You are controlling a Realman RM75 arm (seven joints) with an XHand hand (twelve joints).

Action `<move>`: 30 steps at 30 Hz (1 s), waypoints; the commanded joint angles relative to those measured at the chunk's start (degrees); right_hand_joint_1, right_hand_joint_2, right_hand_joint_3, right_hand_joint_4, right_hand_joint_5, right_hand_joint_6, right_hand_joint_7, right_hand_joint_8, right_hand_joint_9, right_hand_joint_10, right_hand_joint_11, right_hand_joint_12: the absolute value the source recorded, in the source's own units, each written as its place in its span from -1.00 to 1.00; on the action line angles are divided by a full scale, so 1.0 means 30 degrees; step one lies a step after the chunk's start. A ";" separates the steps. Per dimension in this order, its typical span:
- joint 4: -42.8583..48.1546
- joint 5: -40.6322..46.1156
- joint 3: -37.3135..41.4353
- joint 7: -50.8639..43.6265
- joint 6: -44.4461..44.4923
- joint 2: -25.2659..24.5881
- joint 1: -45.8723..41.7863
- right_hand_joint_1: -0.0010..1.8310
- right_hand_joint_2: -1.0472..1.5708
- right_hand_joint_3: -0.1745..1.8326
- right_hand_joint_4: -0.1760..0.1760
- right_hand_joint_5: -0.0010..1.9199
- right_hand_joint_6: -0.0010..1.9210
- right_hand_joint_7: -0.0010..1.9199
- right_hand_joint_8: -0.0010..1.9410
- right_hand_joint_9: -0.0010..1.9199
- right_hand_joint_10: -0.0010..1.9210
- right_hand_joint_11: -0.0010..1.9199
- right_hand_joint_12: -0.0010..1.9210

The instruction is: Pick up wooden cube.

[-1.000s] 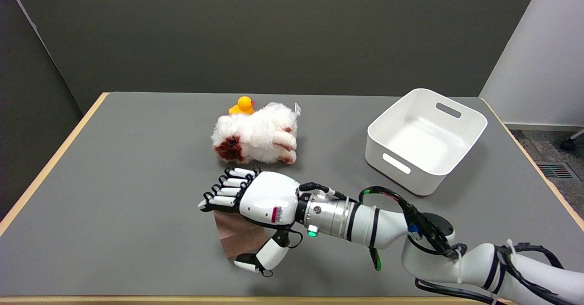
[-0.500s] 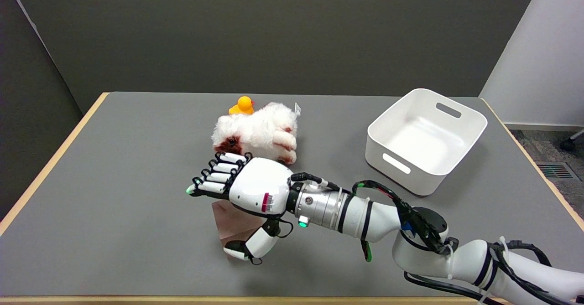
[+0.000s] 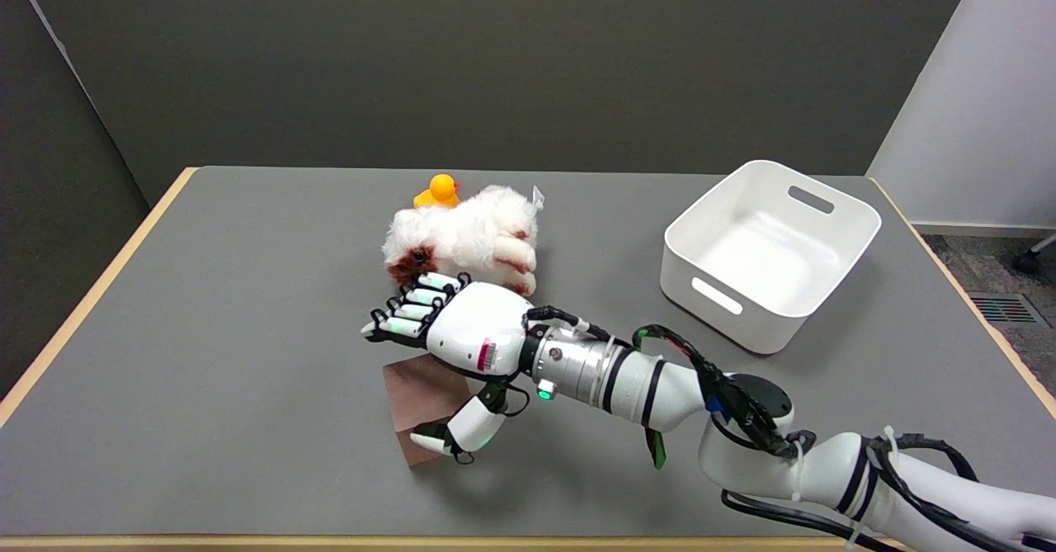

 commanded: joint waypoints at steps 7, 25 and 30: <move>-0.1157 0.0353 0.0114 0.0033 -0.0562 -0.0516 -0.0109 -0.37 0.24 0.04 -0.06 -0.80 -0.60 -0.62 -0.61 -0.79 -0.22 -0.97 0.23; -0.0492 0.0193 0.1282 -0.0138 -0.0451 -0.0277 -0.1250 0.21 0.46 -0.18 -0.52 -0.66 -0.33 -0.22 0.17 -0.36 0.24 -0.55 0.67; -0.0302 0.0193 0.1394 -0.0165 -0.0376 -0.0250 -0.0996 0.33 0.72 -0.68 -0.85 -0.53 0.38 -0.15 0.48 -0.23 0.34 -0.40 0.78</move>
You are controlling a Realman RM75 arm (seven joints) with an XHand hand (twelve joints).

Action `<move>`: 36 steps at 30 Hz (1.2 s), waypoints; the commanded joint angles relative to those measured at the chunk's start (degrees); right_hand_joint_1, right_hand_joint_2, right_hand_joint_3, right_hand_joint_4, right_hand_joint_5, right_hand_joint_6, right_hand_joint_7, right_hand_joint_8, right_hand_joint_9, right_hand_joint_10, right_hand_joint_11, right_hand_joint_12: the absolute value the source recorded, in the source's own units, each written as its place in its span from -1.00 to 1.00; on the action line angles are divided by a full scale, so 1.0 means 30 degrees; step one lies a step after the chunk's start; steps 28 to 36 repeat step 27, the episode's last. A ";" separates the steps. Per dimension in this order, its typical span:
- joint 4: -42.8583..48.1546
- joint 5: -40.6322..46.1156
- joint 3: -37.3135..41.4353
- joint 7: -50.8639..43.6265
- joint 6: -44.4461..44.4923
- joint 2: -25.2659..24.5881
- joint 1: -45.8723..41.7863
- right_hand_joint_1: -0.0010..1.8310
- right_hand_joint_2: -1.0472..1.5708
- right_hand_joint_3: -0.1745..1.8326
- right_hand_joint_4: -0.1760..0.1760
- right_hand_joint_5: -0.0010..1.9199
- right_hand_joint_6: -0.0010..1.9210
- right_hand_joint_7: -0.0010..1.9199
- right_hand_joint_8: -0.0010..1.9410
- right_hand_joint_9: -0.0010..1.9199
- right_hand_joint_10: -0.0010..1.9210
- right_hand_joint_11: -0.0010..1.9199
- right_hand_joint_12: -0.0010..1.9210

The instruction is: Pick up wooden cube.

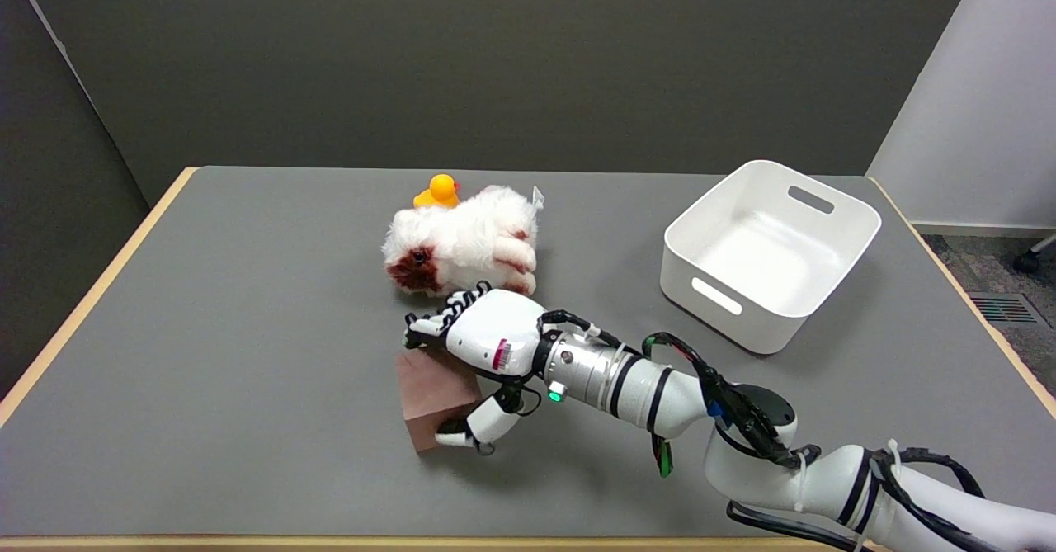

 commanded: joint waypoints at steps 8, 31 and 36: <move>0.1237 -0.0139 0.2034 -0.0110 0.0069 0.0065 -0.0125 0.31 0.72 -0.71 -1.00 -0.44 0.56 -0.09 0.40 -0.19 0.34 -0.36 0.75; 0.4317 -0.2629 1.1588 0.0076 -0.2924 0.2204 -0.0443 0.31 0.72 -0.70 -1.00 -0.44 0.55 -0.08 0.40 -0.19 0.35 -0.35 0.75; 0.4317 -0.2629 1.1588 0.0076 -0.2924 0.2204 -0.0443 0.31 0.72 -0.70 -1.00 -0.44 0.55 -0.08 0.40 -0.19 0.35 -0.35 0.75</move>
